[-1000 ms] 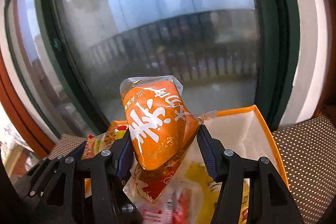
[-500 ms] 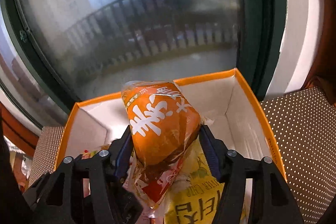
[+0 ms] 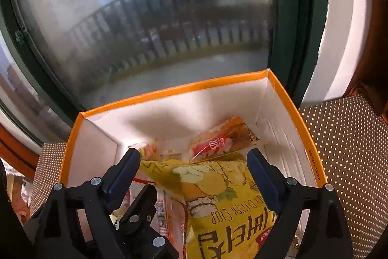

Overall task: Organize snacks
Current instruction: 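Lower both packets into the orange box and open both grippers, then withdraw both grippers from the box toward the yellow chip bag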

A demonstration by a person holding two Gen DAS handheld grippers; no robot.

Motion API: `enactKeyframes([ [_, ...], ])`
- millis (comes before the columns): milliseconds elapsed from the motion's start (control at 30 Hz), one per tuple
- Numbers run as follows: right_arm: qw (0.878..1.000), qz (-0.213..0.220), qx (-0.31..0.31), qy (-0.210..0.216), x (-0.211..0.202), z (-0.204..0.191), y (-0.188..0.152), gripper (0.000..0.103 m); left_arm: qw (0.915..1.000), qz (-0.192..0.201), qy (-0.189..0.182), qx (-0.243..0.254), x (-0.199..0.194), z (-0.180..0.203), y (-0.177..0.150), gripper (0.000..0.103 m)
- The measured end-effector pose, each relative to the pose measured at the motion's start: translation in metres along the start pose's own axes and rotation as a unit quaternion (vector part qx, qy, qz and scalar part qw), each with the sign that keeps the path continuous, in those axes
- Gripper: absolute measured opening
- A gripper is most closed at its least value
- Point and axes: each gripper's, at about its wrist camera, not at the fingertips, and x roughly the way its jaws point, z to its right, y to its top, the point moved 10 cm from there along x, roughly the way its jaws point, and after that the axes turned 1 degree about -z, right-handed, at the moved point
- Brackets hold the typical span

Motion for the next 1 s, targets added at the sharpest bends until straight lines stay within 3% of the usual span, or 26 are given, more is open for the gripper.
enactKeyframes([
  [267, 1.000, 0.007, -0.018, -0.002, -0.018, -0.002, -0.008, 0.092, 0.9990, 0.032, 0.002, 0.031, -0.028, 0.008, -0.007, 0.087],
  [633, 0.998, 0.066, -0.015, 0.010, -0.077, -0.004, -0.010, 0.092, 0.9945, 0.089, -0.006, 0.055, -0.088, 0.016, -0.012, 0.087],
  [1000, 0.994, 0.107, -0.024, 0.010, -0.119, -0.007, -0.028, 0.092, 0.9879, 0.141, -0.005, 0.064, -0.131, 0.016, -0.038, 0.087],
])
